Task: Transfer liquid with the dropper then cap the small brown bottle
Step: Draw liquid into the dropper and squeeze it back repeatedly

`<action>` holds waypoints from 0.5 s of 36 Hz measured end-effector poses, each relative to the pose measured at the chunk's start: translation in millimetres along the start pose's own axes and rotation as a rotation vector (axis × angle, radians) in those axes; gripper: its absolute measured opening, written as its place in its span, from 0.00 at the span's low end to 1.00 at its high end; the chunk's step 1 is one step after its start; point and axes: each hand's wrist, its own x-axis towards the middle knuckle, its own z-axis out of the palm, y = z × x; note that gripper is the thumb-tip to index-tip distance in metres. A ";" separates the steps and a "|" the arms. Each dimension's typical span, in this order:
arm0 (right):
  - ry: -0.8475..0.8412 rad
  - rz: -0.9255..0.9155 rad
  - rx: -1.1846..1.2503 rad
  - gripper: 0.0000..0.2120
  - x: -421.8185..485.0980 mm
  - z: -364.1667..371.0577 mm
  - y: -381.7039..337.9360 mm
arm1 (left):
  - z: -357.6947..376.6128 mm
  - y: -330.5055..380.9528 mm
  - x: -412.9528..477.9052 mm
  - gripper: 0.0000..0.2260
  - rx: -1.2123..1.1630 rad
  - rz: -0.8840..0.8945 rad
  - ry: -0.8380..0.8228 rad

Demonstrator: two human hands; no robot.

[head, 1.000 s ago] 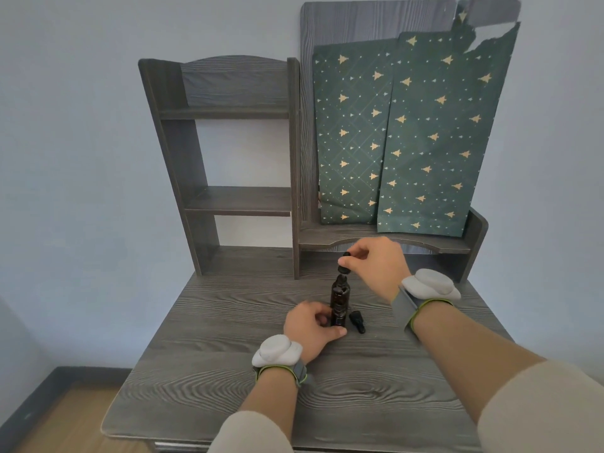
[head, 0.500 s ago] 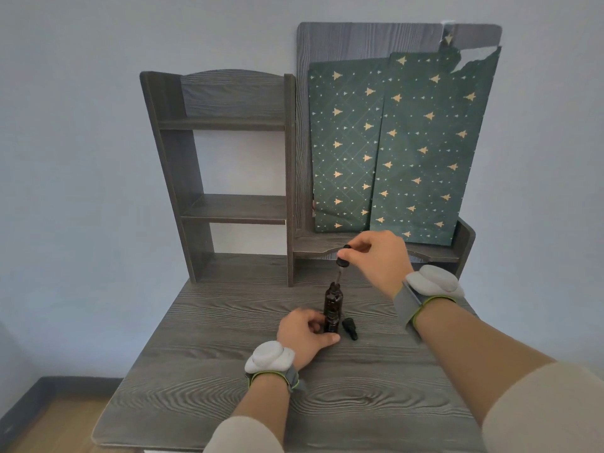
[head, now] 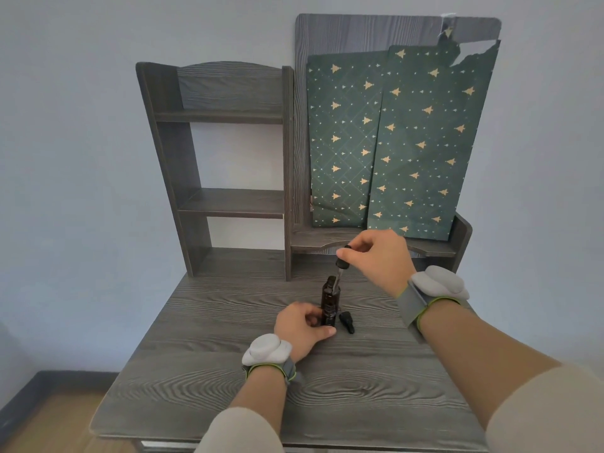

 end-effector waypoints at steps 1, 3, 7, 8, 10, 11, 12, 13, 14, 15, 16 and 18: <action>-0.002 0.004 0.003 0.08 -1.1 0.7 0.6 | 0.2 -0.2 0.0 0.14 -0.001 -0.002 -0.002; -0.011 0.006 0.011 0.08 -2.6 1.7 1.0 | 0.2 -0.3 0.4 0.14 -0.004 -0.004 -0.006; -0.034 0.014 0.033 0.09 -4.6 3.4 0.3 | 0.2 -0.4 0.8 0.15 -0.004 -0.009 -0.014; -0.035 0.018 0.032 0.09 -4.9 3.6 0.2 | 0.4 -0.2 0.9 0.15 -0.003 -0.009 -0.014; -0.034 0.024 0.027 0.09 -5.5 5.2 0.3 | 0.6 -0.9 1.0 0.15 -0.008 -0.013 -0.007; -0.033 0.025 0.028 0.08 -5.9 5.4 0.7 | 0.7 -0.4 1.2 0.14 -0.012 -0.016 -0.005; -0.036 0.020 0.025 0.08 -6.0 6.2 1.3 | 0.8 -0.6 1.3 0.14 -0.013 -0.018 -0.004; -0.040 0.013 0.018 0.08 -6.2 6.9 1.7 | 0.9 -0.8 1.6 0.14 -0.013 -0.018 -0.004; -0.044 0.007 0.011 0.08 -6.5 7.7 2.1 | 1.1 -1.0 1.7 0.14 -0.012 -0.016 -0.005; -0.046 0.004 0.008 0.08 -6.3 8.0 2.0 | 0.8 -0.7 2.1 0.15 -0.012 -0.013 -0.007; -0.050 0.004 0.006 0.09 -6.2 8.7 2.2 | 0.8 -0.8 2.0 0.15 -0.010 -0.011 -0.009; -0.057 0.010 0.006 0.09 -5.8 9.8 2.5 | 0.9 -0.8 2.0 0.14 -0.010 -0.009 -0.010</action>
